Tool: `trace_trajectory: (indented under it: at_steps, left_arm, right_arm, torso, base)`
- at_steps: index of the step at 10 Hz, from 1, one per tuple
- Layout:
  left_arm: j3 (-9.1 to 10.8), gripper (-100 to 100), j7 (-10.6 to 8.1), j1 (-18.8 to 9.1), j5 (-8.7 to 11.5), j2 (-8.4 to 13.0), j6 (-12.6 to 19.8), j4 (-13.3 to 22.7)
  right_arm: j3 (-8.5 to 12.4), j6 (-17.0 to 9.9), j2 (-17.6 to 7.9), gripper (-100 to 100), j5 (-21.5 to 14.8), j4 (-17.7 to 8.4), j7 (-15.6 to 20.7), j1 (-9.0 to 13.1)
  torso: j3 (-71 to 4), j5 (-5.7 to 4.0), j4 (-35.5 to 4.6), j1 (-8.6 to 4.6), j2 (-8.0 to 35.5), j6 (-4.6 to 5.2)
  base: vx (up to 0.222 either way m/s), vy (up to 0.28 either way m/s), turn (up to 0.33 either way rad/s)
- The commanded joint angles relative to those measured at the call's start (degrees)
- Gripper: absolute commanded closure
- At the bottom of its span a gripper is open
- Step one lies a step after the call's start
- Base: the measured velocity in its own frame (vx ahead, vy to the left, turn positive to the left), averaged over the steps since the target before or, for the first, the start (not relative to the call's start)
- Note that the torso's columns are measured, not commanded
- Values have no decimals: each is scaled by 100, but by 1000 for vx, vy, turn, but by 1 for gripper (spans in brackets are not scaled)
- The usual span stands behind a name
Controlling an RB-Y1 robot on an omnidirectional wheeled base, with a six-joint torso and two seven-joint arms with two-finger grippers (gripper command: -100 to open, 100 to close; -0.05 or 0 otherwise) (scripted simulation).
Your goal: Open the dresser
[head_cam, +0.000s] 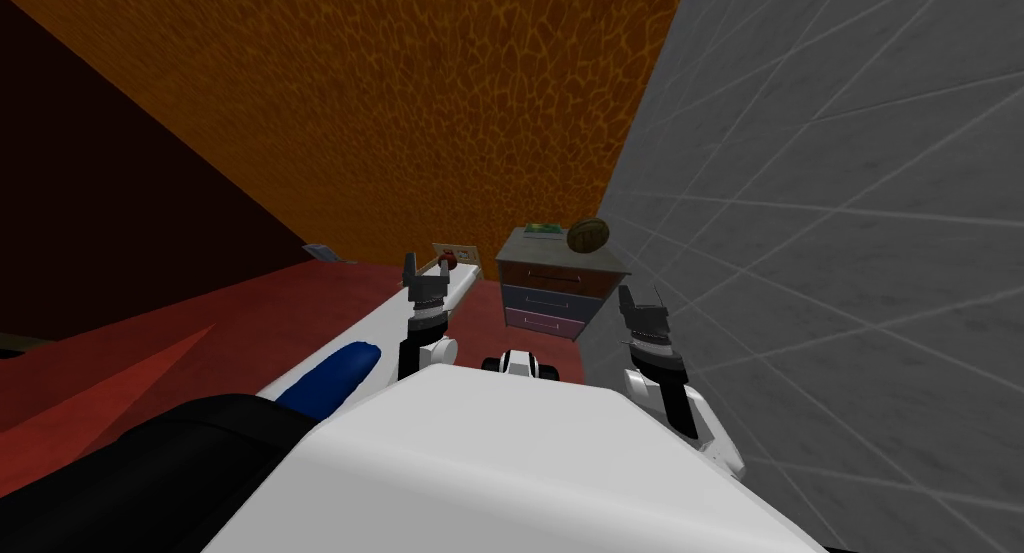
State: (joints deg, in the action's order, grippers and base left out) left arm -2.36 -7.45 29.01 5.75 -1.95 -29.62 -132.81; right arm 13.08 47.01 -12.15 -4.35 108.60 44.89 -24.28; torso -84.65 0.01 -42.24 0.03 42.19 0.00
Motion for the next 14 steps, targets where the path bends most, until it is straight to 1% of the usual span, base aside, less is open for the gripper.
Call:
trace_trajectory:
  at_steps: [1,3,4,6,7,9,10,12,13,14]
  left_arm:
    - [0,0,0,-1,0,0,0,0]
    - [0,0,0,-1,0,0,0,0]
    - [0,0,0,-1,0,0,0,0]
    - [0,0,0,0,0,0,0,0]
    - [0,0,0,-1,0,0,0,0]
    - [0,0,0,0,0,0,0,0]
    - [0,0,0,-1,0,0,0,0]
    - [0,0,0,-1,0,0,0,0]
    - [0,0,0,-1,0,0,0,0]
    - [0,0,0,-1,0,0,0,0]
  right_arm:
    - [134,232,-38,-100,-115,-298,424,66]
    - [134,232,-38,-100,-115,-298,702,66]
    - [257,434,-69,-100,-216,-560,899,116]
    - [257,434,-69,-100,-216,-560,1185,116]
    - [382,638,-98,-100,-319,-828,1376,170]
    - [382,638,-98,-100,-319,-828,1676,170]
    - [507,845,-123,-100,-423,-1102,1851,227]
    - [507,845,-123,-100,-423,-1102,2172,227]
    - [631,1051,-146,-100,-526,-1365,2334,288]
    - [631,1051,-146,-100,-526,-1379,2496,288]
  torso:
    - [18,0,-8,-2,29,0]
    - [8,1,-4,1,11,0]
    - [13,-2,-6,-12,19,1]
    - [2,0,-1,-3,1,0]
    - [8,-2,-4,-8,12,0]
    - [3,1,-2,0,5,0]
    - [16,-2,-8,-10,26,1]
    - [6,1,-3,2,7,0]
    - [11,-2,-5,-9,16,0]
    - [8,-2,-4,-4,8,1]
  base:
    - [85,68,-16]
    - [70,50,-5]
    - [81,55,-11]
    - [82,41,-6]
    - [118,66,-10]
    - [78,42,-5]
    - [81,56,-10]
    - [74,47,-5]
    - [77,46,-6]
    - [86,55,-8]
